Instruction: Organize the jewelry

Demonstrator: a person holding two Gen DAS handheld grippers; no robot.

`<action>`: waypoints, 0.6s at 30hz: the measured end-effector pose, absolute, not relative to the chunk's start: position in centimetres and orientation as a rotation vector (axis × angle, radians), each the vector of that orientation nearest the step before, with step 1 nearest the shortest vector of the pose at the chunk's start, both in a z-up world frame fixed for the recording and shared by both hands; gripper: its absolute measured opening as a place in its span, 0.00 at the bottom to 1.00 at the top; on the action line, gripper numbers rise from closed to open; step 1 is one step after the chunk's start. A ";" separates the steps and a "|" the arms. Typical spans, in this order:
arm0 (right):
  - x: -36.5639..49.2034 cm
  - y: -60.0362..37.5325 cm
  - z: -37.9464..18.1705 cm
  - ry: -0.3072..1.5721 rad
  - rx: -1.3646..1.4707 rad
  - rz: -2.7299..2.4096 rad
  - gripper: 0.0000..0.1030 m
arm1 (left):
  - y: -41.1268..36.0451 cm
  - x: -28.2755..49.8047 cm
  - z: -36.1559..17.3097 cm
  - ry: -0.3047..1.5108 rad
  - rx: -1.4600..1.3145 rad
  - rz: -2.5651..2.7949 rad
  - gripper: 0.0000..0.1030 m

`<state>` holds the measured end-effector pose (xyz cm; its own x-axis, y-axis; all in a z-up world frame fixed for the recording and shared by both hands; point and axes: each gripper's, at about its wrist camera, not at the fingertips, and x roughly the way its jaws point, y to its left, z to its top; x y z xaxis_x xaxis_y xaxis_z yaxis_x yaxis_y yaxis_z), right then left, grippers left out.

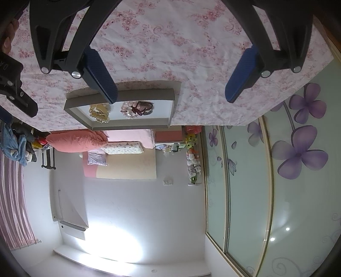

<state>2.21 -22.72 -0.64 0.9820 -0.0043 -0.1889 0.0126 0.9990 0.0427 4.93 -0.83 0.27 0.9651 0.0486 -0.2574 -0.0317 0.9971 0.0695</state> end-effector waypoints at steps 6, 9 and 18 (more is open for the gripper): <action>2.3 -22.7 -0.8 0.193 0.044 -0.008 0.98 | -0.9 5.0 0.1 0.271 0.064 0.037 0.96; 2.3 -22.6 -0.9 0.193 0.045 -0.007 0.98 | -0.9 5.1 0.0 0.277 0.063 0.039 0.96; 2.2 -22.6 -0.9 0.195 0.046 -0.008 0.98 | -0.9 5.2 -0.2 0.286 0.059 0.034 0.96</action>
<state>2.20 -22.55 -0.94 0.9810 -0.0032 -0.1940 0.0121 0.9989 0.0446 5.17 -0.88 -0.17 0.9588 0.0424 -0.2810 -0.0256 0.9977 0.0633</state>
